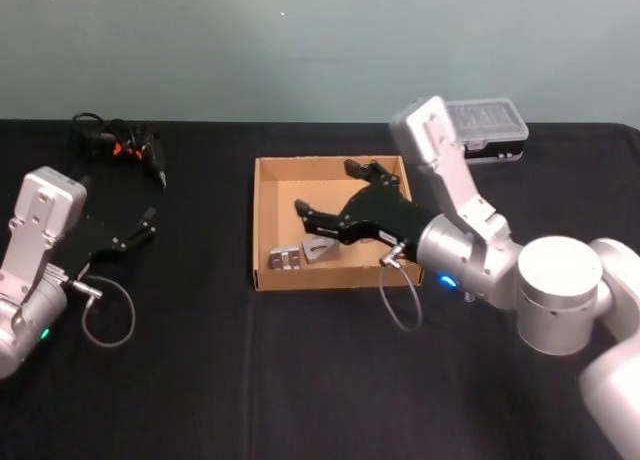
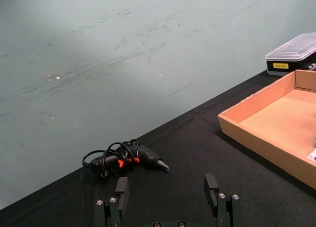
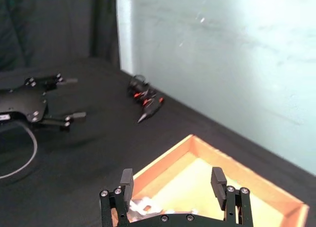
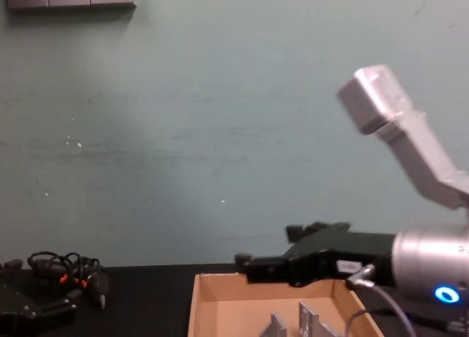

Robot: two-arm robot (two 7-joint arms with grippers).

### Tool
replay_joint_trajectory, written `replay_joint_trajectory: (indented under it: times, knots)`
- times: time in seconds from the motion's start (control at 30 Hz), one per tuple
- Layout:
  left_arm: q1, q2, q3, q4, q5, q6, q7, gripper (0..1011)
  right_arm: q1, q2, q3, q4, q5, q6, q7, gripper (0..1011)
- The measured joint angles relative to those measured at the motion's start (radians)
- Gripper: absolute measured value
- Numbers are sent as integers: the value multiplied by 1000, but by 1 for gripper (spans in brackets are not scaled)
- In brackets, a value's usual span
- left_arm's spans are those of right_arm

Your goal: Use one hand to pick up the angle iron from the table and place it into the box.

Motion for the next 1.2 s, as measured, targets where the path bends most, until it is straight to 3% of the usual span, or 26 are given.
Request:
replay_joint_trajectory:
  times: [0.37, 0.57, 0.9, 1.2]
  knots:
    - [0, 0, 0, 0, 0, 0, 0, 1000, -114, 49, 68, -116, -61, -104, -92, 1000]
    - [0, 0, 0, 0, 0, 0, 0, 1000, -184, 68, 122, -155, -92, -167, -136, 1000]
    - [0, 0, 0, 0, 0, 0, 0, 1000, -252, 75, 182, -165, -113, -233, -162, 1000]
    - [0, 0, 0, 0, 0, 0, 0, 1000, -294, 60, 238, -141, -97, -269, -161, 1000]
